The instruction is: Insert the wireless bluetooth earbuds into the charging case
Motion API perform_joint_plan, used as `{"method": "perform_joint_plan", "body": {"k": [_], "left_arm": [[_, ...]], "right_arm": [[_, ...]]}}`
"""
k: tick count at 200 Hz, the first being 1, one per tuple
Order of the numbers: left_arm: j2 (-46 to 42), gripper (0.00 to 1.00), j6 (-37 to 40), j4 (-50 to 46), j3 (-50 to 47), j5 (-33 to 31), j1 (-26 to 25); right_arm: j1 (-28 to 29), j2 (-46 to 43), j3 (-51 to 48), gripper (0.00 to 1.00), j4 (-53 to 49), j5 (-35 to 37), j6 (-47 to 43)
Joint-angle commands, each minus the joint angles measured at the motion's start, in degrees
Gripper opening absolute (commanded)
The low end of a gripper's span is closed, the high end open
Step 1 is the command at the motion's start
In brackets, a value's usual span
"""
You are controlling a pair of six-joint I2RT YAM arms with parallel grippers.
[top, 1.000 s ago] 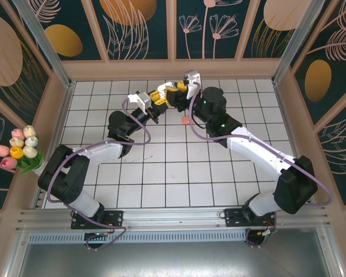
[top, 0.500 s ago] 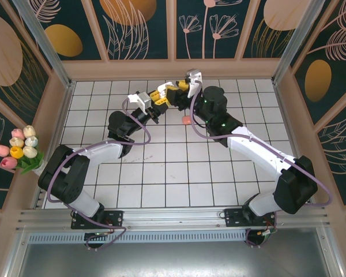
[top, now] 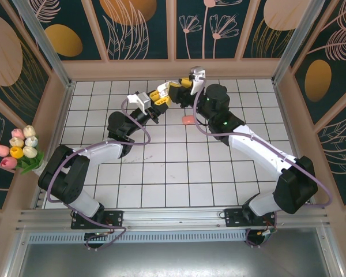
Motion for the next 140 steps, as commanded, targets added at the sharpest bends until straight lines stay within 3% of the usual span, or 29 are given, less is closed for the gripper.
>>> {"method": "perform_joint_plan", "body": {"k": [1, 95, 140], "left_arm": [[0.1, 0.0, -0.6, 3.8, 0.5, 0.8, -0.2], [0.2, 0.0, 0.0, 4.0, -0.2, 0.1, -0.2], [-0.7, 0.0, 0.4, 6.7, -4.0, -6.7, -0.2]], "right_arm": [[-0.5, -0.3, 1.9, 0.54, 2.1, -1.6, 2.0], [-0.7, -0.9, 2.3, 0.55, 2.8, -3.3, 4.8], [-3.5, -7.0, -6.1, 0.57, 3.6, 2.2, 12.9]]}}
